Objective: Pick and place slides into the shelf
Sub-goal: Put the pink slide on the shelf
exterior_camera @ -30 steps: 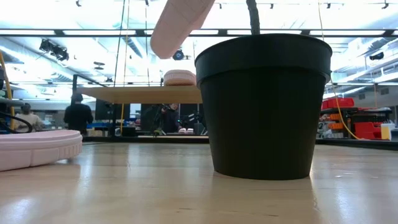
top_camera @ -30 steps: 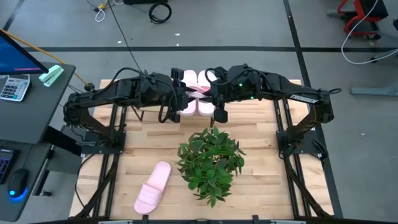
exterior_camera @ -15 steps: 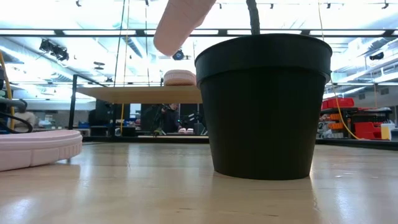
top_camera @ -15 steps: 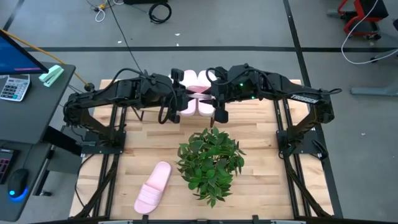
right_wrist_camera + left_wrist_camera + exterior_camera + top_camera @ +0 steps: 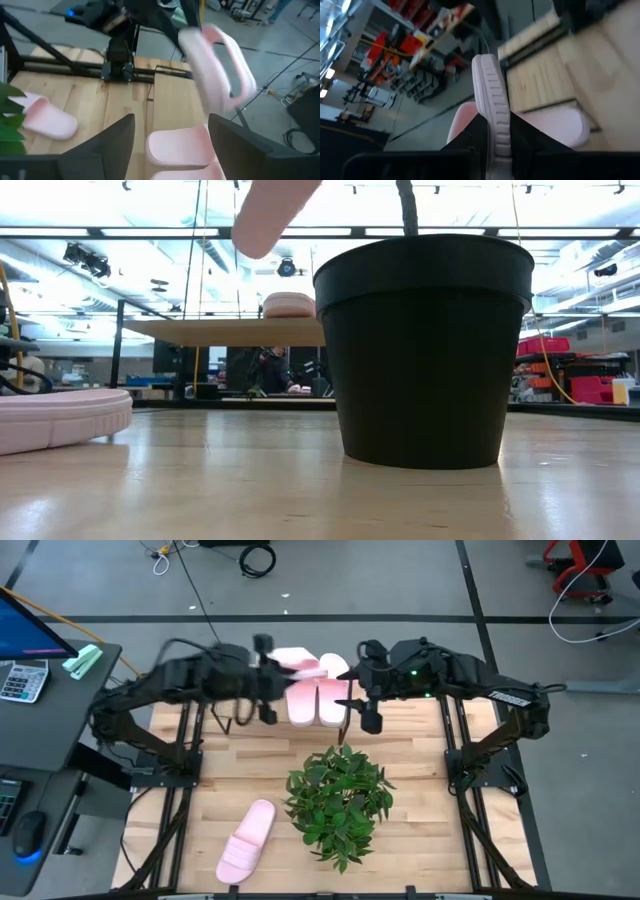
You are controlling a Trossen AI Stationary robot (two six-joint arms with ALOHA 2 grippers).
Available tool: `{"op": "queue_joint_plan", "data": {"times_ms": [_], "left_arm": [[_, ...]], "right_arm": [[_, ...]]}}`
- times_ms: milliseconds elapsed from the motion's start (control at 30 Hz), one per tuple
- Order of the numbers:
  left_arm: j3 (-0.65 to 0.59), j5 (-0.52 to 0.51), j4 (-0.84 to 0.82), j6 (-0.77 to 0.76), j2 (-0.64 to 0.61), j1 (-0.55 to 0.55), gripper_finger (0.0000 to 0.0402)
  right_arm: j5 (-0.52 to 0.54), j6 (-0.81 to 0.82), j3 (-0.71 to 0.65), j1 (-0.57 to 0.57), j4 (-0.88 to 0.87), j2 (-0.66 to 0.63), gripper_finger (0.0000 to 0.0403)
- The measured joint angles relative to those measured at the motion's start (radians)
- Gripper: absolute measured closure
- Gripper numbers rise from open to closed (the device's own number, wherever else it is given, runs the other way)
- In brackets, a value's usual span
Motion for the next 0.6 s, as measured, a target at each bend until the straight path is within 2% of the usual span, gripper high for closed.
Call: {"op": "queue_joint_plan", "data": {"times_ms": [133,333,467,600], "left_arm": [[0.001,0.087,0.002,-0.059,-0.075,0.036,0.0347],[-0.036,0.351,0.015,-0.120,-0.196,0.120,0.0348],[-0.125,0.485,0.114,-0.125,-0.277,0.164,0.0348],[-0.265,0.587,0.245,-0.101,-0.366,0.224,0.0349]], "right_arm": [[0.023,0.070,0.000,-0.001,-0.049,-0.042,0.0157],[0.026,0.137,0.000,-0.001,-0.069,-0.077,0.0179],[0.026,0.187,0.000,-0.001,-0.069,-0.077,0.0190],[0.027,0.240,0.000,-0.001,-0.068,-0.072,0.0195]]}}
